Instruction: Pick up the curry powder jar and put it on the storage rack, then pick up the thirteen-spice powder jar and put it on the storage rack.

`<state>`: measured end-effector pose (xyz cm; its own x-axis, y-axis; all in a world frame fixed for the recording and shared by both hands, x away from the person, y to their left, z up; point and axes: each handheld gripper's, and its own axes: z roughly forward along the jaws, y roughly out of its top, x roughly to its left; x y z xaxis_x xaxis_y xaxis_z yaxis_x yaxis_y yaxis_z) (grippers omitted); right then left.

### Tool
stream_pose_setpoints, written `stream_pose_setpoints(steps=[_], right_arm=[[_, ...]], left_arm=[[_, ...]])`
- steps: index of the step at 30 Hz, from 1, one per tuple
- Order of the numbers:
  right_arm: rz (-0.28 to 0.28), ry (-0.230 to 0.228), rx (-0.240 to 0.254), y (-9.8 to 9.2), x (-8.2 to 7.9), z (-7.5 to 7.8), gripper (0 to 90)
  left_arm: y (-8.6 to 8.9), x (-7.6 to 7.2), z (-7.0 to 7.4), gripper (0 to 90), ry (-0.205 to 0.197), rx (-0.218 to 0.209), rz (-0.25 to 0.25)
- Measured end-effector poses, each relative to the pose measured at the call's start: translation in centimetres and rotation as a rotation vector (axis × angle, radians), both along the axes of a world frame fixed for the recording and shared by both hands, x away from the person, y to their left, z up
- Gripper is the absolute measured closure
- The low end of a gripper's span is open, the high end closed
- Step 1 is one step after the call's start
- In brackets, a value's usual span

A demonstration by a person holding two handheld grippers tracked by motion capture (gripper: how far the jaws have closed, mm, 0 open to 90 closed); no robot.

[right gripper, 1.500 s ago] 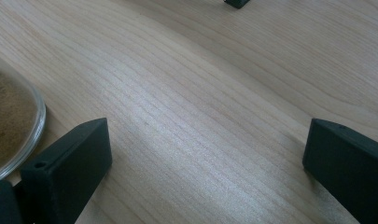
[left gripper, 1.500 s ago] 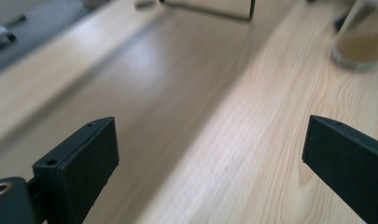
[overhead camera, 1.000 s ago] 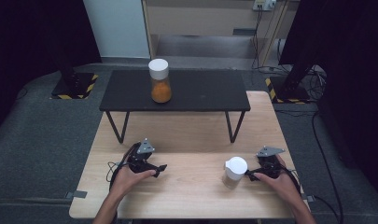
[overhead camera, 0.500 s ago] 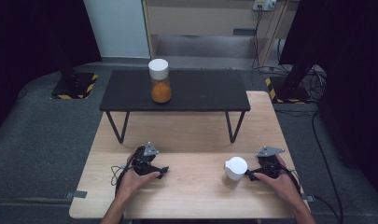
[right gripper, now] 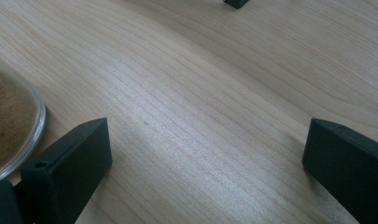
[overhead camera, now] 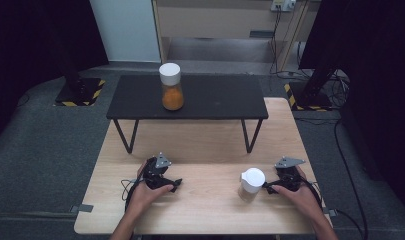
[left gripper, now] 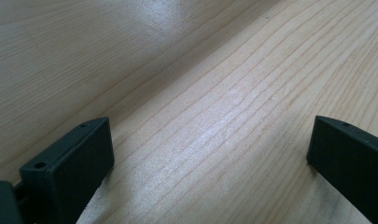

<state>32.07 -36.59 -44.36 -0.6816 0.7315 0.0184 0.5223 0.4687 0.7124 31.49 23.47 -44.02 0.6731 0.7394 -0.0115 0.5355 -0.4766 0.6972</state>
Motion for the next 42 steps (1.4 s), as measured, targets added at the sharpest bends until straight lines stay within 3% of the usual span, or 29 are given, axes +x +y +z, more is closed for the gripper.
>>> stream_pose_setpoints(steps=[17, 20, 28, 37, 42], right_arm=[[-0.003, 0.001, 0.001, 0.0, 0.0, 0.0, 2.1], [-0.006, 0.010, 0.045, -0.5, -0.1, -0.1, 5.1], [-0.002, -0.013, 0.058, -1.1, -1.2, 0.6, 5.8], [0.050, -0.032, 0.032, -1.1, -2.9, 1.6, 9.0], [0.071, -0.040, 0.058, -1.5, -3.6, 2.0, 8.0]], left_arm=[[0.0, 0.0, 0.0, 0.0, 0.000, 0.000, 0.000], [0.0, 0.0, 0.0, 0.0, 0.000, 0.000, 0.000], [0.0, 0.0, 0.0, 0.0, 0.000, 0.000, -0.001], [0.0, 0.1, 0.0, 0.0, 0.000, 0.000, -0.003], [0.0, 0.1, 0.0, 0.0, 0.000, 0.000, -0.003]])
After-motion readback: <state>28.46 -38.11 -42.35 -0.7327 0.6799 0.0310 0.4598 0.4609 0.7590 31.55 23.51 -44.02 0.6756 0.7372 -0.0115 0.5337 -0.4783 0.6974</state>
